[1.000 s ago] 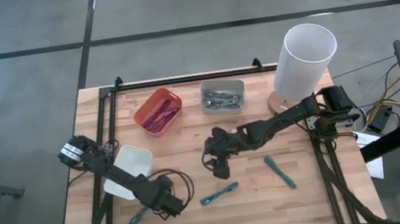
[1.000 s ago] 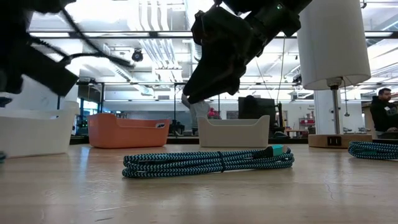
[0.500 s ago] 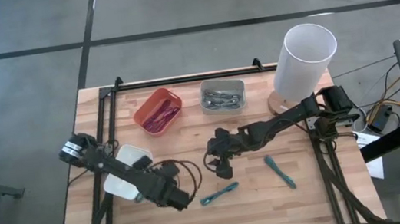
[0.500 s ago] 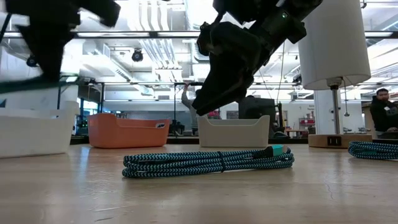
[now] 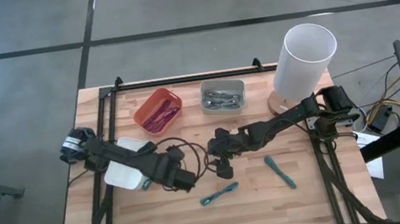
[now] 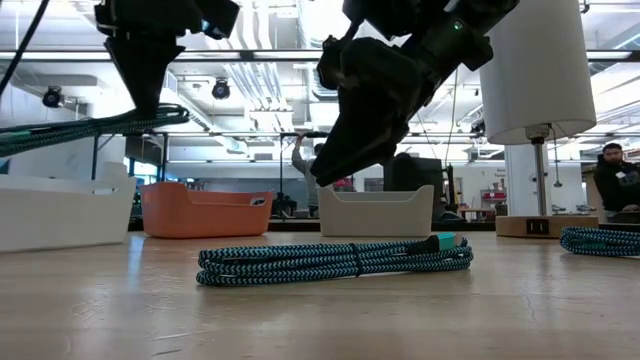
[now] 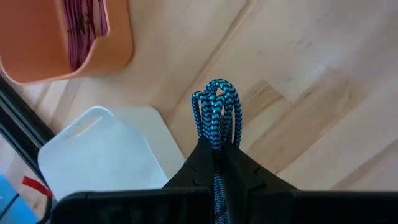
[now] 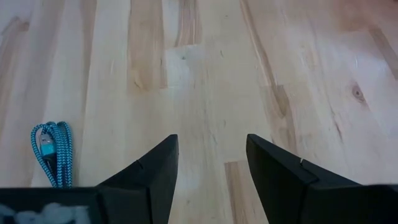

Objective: Pick & Place USB Port
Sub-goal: Put the left blue USB cable into the white bin

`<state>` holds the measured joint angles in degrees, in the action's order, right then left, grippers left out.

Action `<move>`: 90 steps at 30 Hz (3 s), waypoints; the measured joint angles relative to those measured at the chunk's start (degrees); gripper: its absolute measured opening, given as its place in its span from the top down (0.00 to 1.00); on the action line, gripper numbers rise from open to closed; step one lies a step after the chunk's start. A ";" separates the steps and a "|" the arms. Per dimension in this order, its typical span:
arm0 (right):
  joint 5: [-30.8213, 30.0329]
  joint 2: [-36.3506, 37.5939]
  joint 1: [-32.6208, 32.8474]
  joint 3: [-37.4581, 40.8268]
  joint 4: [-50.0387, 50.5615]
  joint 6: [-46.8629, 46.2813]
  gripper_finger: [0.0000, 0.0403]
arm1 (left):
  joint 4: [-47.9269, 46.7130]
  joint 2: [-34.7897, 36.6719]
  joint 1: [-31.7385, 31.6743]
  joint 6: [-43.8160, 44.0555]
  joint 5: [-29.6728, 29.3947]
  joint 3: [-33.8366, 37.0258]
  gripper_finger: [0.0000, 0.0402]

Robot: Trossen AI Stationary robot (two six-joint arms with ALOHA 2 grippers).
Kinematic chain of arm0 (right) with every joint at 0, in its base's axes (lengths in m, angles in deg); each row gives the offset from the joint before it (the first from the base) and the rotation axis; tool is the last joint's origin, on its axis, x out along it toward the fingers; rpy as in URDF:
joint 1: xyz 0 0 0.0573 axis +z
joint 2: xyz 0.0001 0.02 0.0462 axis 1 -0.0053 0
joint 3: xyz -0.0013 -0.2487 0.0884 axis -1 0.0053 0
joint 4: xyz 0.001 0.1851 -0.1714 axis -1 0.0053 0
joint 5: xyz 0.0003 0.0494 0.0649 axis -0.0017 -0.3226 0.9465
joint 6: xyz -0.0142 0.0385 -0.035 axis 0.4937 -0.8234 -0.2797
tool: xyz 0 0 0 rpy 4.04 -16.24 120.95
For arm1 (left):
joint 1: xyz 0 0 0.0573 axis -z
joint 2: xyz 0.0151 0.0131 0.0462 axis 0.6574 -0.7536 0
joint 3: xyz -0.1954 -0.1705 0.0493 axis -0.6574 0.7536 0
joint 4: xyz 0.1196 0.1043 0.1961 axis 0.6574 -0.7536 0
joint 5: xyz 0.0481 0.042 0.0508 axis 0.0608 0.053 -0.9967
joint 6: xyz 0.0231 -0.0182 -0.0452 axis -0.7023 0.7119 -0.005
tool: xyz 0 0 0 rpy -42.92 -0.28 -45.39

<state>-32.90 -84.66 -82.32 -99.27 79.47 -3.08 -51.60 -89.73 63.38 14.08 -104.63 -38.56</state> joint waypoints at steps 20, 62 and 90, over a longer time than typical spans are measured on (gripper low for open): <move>0.00 0.00 0.68 0.31 -0.01 0.22 0.54 | -5.79 2.51 -7.36 -1.21 -5.92 4.89 0.98; 2.99 0.00 2.81 -0.17 -0.01 2.30 0.54 | 6.74 2.85 -8.85 -3.16 12.78 25.50 0.78; 13.44 0.00 10.67 3.61 7.51 10.71 0.54 | 39.93 25.18 -4.83 -33.26 -8.80 25.02 0.78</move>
<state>-19.46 -84.66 -71.66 -95.66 86.98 7.62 -11.67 -64.54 58.55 -19.18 -113.43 -13.55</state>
